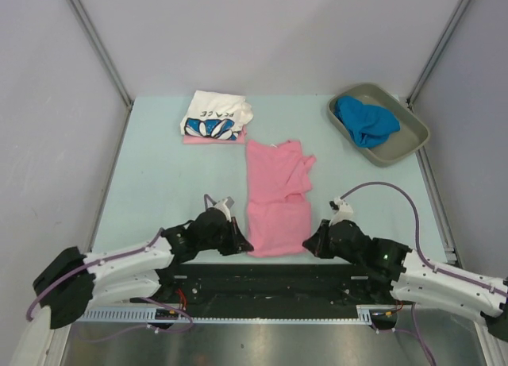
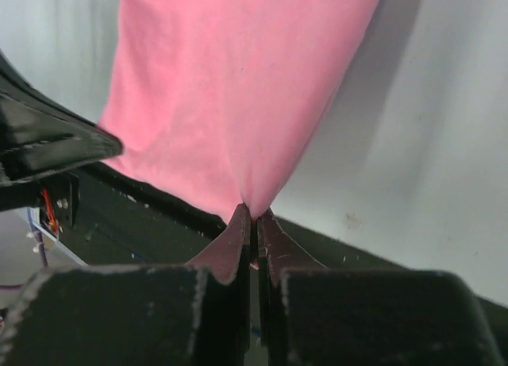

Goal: Fold and stack the t-shirts
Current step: Fold the tshirt

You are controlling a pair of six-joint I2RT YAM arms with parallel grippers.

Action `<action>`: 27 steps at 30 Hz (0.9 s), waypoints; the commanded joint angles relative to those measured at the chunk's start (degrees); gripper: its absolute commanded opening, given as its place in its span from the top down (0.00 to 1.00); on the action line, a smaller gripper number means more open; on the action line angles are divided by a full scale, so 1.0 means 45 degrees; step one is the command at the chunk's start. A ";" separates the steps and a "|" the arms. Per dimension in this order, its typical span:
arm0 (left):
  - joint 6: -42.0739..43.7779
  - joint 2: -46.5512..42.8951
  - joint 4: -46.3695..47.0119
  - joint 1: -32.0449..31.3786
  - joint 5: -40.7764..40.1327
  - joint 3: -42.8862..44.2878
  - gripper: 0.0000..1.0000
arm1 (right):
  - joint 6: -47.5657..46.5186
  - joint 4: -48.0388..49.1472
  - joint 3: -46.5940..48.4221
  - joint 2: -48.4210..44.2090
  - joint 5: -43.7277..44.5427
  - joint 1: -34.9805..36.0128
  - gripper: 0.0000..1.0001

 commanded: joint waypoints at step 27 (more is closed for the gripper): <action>0.3202 0.2428 -0.2832 0.2728 -0.0799 0.7473 1.00 | -0.4138 0.3175 0.4917 0.5393 -0.2676 -0.6298 1.00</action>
